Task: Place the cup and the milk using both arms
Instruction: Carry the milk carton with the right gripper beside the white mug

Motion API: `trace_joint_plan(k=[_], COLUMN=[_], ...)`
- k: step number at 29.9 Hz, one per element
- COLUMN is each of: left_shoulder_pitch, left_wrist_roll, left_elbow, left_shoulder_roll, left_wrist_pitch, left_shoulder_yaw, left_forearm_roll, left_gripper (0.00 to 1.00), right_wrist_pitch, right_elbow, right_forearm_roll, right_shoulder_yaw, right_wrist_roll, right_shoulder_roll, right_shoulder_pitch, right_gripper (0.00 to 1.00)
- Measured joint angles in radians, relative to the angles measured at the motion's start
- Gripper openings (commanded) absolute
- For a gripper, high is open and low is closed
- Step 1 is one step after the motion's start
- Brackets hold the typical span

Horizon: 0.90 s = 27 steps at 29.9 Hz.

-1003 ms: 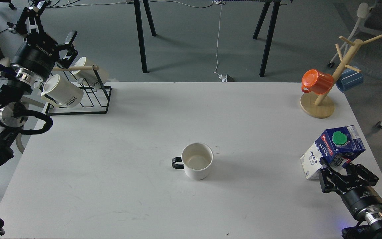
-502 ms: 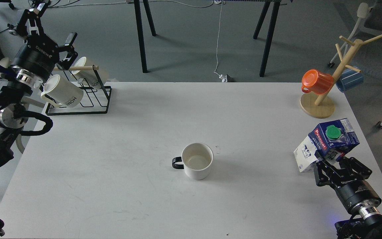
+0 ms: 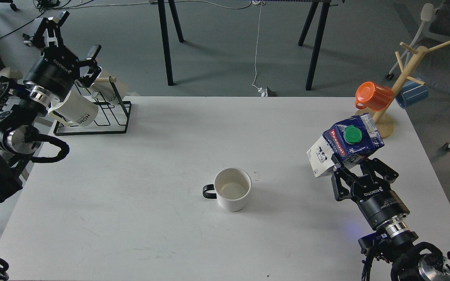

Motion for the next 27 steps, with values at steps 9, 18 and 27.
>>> trace_joint_plan(k=[9,18,27], left_shoulder_pitch=[-0.001,0.001,0.001], left_wrist_roll=[0.000,0.000,0.000], left_elbow=[0.000,0.000,0.000], left_shoulder_roll=[0.003,0.000,0.000], left_wrist_pitch=[0.000,0.000,0.000], left_shoulder_yaw=[0.001,0.001,0.002], left_forearm_roll=[0.000,0.000,0.000], left_gripper=[0.99,0.99,0.99], right_wrist_pitch=[0.000,0.000,0.000], right_elbow=[-0.003,-0.008,-0.041], right_forearm_roll=[-0.075,-0.095,-0.099], right_shoulder_yaw=[-0.072,-0.085,-0.106], right_wrist_roll=[0.000,0.001,0.001], right_shoulder_roll=[0.108,0.136,0.168], right_shoulder_pitch=[-0.005,-0.025,-0.026], right_gripper=[0.47,0.47,0.47])
